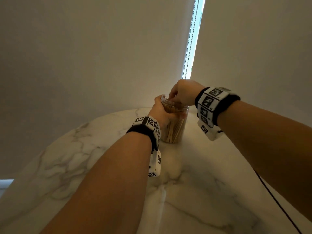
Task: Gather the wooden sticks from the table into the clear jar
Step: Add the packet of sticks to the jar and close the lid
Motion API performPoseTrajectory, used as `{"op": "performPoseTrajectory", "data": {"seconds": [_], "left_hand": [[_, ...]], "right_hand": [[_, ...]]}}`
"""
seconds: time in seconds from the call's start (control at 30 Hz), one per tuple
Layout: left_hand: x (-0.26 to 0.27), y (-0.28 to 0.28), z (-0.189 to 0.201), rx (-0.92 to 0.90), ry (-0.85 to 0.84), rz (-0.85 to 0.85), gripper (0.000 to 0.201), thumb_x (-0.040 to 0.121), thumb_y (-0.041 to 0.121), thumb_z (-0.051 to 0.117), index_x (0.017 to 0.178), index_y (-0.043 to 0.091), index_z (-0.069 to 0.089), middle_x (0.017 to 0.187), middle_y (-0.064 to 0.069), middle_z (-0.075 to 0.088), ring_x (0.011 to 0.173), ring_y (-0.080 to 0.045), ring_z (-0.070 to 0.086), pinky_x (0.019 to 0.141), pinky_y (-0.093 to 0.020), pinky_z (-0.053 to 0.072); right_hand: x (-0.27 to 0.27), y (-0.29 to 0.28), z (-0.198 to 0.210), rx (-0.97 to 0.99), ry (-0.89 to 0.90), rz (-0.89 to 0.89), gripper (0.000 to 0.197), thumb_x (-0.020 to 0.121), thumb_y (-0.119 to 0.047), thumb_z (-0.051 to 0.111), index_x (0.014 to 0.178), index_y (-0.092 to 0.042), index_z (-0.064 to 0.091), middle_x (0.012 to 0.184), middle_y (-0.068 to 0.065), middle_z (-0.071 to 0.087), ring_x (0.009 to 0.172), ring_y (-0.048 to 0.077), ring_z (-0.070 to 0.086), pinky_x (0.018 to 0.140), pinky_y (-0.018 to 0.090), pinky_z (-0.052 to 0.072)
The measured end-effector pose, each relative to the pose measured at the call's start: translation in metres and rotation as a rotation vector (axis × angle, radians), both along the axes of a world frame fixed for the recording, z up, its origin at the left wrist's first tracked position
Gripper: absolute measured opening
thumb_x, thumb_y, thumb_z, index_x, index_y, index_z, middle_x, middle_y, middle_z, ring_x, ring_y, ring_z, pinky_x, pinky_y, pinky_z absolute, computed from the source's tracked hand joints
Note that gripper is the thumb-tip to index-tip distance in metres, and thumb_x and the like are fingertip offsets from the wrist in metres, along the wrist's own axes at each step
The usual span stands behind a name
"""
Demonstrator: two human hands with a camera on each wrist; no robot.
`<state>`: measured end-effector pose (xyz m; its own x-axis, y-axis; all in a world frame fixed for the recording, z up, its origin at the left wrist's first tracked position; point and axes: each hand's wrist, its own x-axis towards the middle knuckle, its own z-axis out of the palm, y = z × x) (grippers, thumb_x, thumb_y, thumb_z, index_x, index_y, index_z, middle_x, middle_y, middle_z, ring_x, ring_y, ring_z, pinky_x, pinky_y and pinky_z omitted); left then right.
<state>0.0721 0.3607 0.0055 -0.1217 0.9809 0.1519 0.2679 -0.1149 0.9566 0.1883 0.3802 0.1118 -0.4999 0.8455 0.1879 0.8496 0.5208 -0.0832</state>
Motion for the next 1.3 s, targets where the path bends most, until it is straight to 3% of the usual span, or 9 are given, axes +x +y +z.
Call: {"op": "performPoseTrajectory", "data": {"seconds": [0.17,0.33,0.43,0.6,0.77,0.93,1.07,1.17,1.3], "left_hand": [[-0.001,-0.001,-0.001,0.003,0.009,-0.006,0.124,0.057,0.041,0.093,0.152,0.030,0.013,0.139,-0.006,0.052,0.122,-0.027,0.056,0.104,-0.047,0.048],[-0.001,0.000,-0.001,0.004,0.010,-0.009,0.129,0.050,0.046,0.093,0.151,0.032,0.014,0.138,-0.005,0.053,0.122,-0.027,0.056,0.103,-0.048,0.048],[0.000,-0.002,-0.002,0.012,-0.004,-0.007,0.136,0.038,0.055,0.090,0.149,0.033,0.016,0.135,-0.003,0.055,0.121,-0.024,0.057,0.103,-0.046,0.049],[-0.001,0.001,-0.001,-0.006,0.017,-0.001,0.119,0.060,0.035,0.092,0.150,0.028,0.016,0.136,-0.006,0.051,0.123,-0.029,0.054,0.102,-0.051,0.048],[-0.003,0.001,-0.004,0.003,0.015,-0.005,0.120,0.061,0.036,0.092,0.151,0.030,0.013,0.136,-0.007,0.053,0.121,-0.028,0.056,0.102,-0.049,0.049],[-0.004,0.002,-0.005,0.024,0.003,-0.011,0.120,0.063,0.034,0.092,0.153,0.029,0.012,0.140,-0.005,0.051,0.124,-0.026,0.054,0.105,-0.045,0.047],[-0.004,0.002,-0.008,0.029,-0.008,-0.014,0.121,0.061,0.036,0.093,0.152,0.030,0.013,0.138,-0.005,0.052,0.123,-0.026,0.055,0.105,-0.045,0.046],[-0.004,0.003,-0.008,0.031,-0.017,-0.013,0.121,0.061,0.034,0.093,0.152,0.029,0.014,0.137,-0.004,0.053,0.122,-0.025,0.055,0.105,-0.045,0.047],[-0.002,0.002,-0.008,0.030,-0.029,-0.011,0.119,0.062,0.032,0.092,0.152,0.028,0.015,0.137,-0.005,0.053,0.122,-0.025,0.056,0.103,-0.044,0.048]], "right_hand": [[0.010,0.010,0.002,-0.071,0.099,-0.016,0.010,0.087,-0.020,0.071,0.097,-0.024,0.073,0.103,-0.005,0.067,0.095,0.014,0.059,0.064,0.021,0.043],[0.000,0.008,0.005,0.014,0.000,-0.011,0.015,0.092,-0.035,0.067,0.092,-0.022,0.075,0.089,-0.004,0.071,0.085,0.014,0.063,0.071,0.024,0.046],[0.002,0.010,0.008,-0.004,0.144,-0.027,0.014,0.093,-0.031,0.068,0.090,-0.017,0.070,0.082,-0.006,0.072,0.077,0.011,0.068,0.067,0.022,0.048],[-0.003,0.010,-0.007,0.049,0.055,0.055,0.015,0.093,-0.025,0.065,0.105,-0.024,0.076,0.110,-0.006,0.068,0.103,0.015,0.061,0.090,0.027,0.050],[-0.003,0.014,0.009,-0.120,-0.014,0.017,0.020,0.093,-0.025,0.064,0.110,-0.024,0.074,0.109,-0.004,0.068,0.100,0.015,0.060,0.085,0.028,0.047],[0.000,0.017,0.006,-0.021,-0.083,-0.020,0.013,0.091,-0.024,0.068,0.102,-0.022,0.076,0.103,-0.004,0.071,0.089,0.012,0.059,0.075,0.026,0.044],[0.003,0.015,0.014,-0.136,0.029,-0.018,0.016,0.091,-0.020,0.068,0.105,-0.020,0.075,0.098,-0.006,0.072,0.085,0.009,0.066,0.069,0.019,0.047],[0.000,0.016,0.012,-0.059,-0.157,-0.020,0.021,0.091,-0.014,0.066,0.108,-0.022,0.075,0.108,-0.004,0.069,0.097,0.014,0.059,0.078,0.025,0.046],[-0.005,0.014,0.011,0.063,-0.123,-0.015,0.019,0.094,-0.032,0.064,0.101,-0.019,0.076,0.093,-0.004,0.072,0.091,0.016,0.065,0.085,0.031,0.054]]}}
